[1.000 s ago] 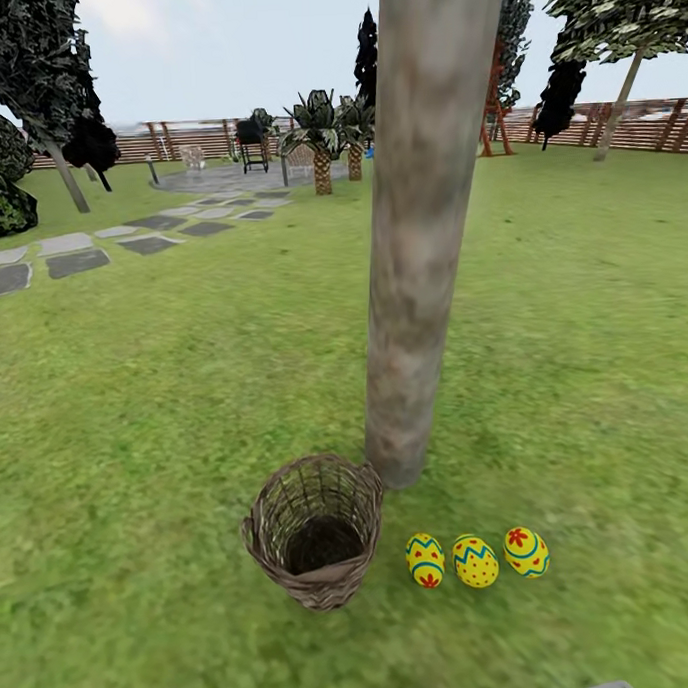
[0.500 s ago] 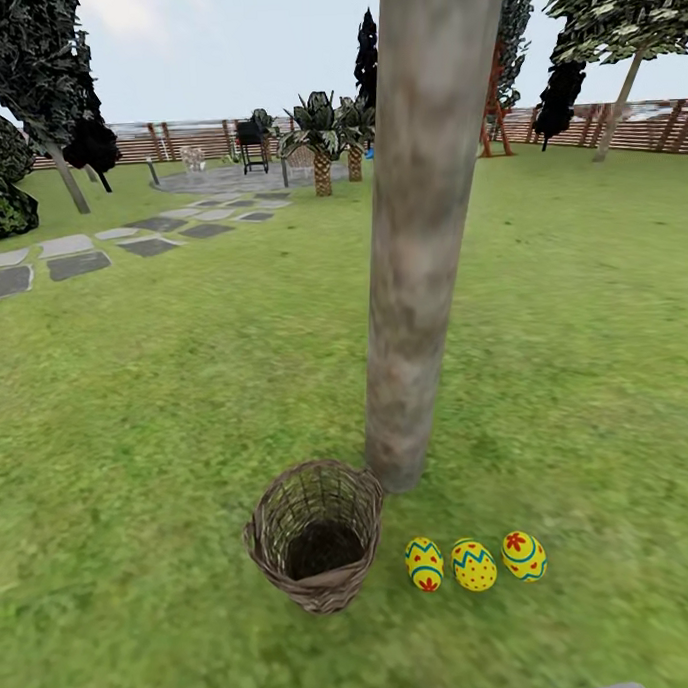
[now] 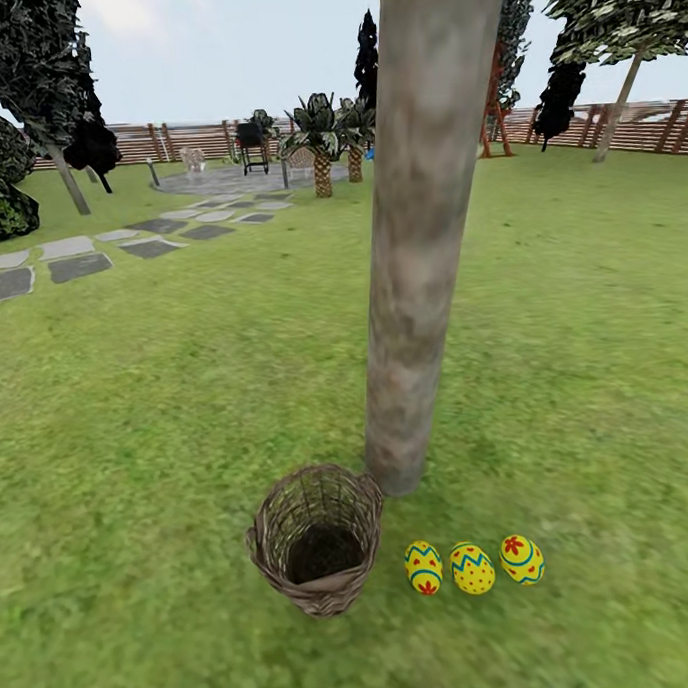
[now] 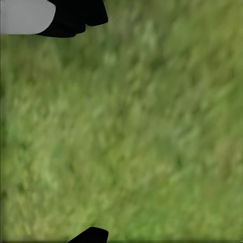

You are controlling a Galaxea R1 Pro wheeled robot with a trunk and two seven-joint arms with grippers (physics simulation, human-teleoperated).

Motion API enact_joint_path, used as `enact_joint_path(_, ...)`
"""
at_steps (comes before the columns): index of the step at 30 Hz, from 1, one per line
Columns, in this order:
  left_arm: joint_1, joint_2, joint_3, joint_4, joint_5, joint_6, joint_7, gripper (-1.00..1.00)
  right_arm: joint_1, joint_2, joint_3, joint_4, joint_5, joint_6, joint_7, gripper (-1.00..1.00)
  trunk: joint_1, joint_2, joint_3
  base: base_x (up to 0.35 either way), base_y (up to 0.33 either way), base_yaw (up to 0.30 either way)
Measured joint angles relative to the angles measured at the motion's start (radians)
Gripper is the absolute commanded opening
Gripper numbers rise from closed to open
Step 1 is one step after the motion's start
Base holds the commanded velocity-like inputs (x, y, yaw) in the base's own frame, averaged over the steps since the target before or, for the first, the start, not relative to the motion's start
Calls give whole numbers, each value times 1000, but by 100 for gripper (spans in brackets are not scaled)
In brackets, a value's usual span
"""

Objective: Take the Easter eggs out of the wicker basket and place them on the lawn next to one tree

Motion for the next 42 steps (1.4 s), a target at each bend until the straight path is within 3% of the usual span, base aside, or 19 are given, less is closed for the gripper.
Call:
enact_joint_path(14, 0, 0, 0, 0, 0, -1, 0, 100, 0, -4, 0, -1, 6, -13, -1, 100, -54, 98, 46, 0, 0, -14)
enact_joint_path(21, 0, 0, 1, 0, 1, -60, -1, 100, 0, -3, 0, 0, 2, -41, -1, 100, -54, 98, 57, 0, 0, -82)
enact_joint_path(32, 0, 1, 1, 0, 1, -68, -1, 100, 0, -3, 0, 0, 2, -42, -1, 100, -54, 98, 74, 0, 0, -83)
enact_joint_path(42, 0, 2, 2, 0, 2, -68, -1, 100, 0, -3, 0, 0, 1, -42, -1, 100, -92, 168, 122, 0, 0, -83)
